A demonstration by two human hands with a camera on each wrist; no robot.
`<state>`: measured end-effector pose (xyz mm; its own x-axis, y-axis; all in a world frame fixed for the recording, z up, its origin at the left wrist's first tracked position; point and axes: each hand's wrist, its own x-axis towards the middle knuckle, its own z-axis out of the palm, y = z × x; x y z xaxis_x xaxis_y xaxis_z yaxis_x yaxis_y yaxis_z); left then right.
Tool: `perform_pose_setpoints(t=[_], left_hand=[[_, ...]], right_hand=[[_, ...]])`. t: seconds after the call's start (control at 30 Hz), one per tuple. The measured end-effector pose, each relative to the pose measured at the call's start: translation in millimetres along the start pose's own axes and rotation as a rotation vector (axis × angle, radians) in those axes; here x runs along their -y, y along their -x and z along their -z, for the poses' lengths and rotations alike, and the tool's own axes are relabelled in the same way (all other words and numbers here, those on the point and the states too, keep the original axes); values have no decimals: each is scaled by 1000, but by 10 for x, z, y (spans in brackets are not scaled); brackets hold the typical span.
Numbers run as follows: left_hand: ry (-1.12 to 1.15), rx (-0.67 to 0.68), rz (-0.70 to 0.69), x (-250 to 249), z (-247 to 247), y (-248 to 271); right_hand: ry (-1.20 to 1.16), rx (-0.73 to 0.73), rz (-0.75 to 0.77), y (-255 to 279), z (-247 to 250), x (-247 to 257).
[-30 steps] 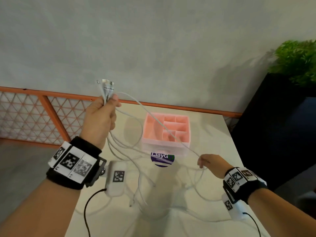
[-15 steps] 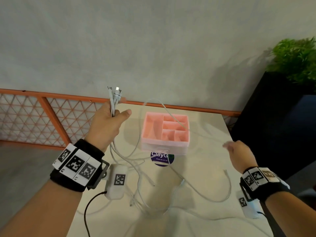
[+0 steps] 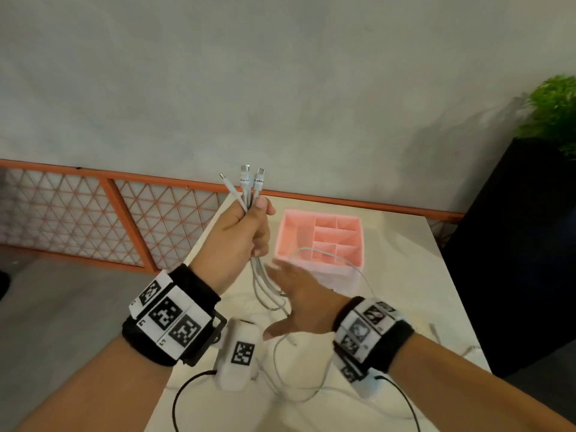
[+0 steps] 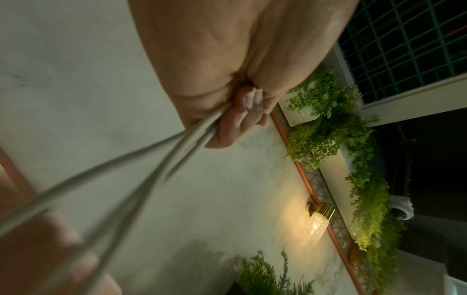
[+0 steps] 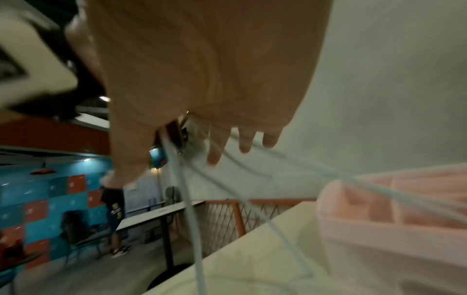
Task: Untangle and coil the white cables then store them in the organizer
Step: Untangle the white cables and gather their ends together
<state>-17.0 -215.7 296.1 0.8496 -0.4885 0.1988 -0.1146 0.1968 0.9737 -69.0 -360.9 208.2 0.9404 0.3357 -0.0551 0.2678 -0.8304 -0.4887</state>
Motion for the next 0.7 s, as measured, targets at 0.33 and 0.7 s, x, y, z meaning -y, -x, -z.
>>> perform_pose_setpoints(t=[0.33, 0.7], left_hand=[[42, -286, -219, -476, 766, 60], [-23, -229, -192, -226, 371, -80]], right_hand=[[-245, 7, -413, 401, -308, -999], [-421, -851, -278, 636, 908, -657]])
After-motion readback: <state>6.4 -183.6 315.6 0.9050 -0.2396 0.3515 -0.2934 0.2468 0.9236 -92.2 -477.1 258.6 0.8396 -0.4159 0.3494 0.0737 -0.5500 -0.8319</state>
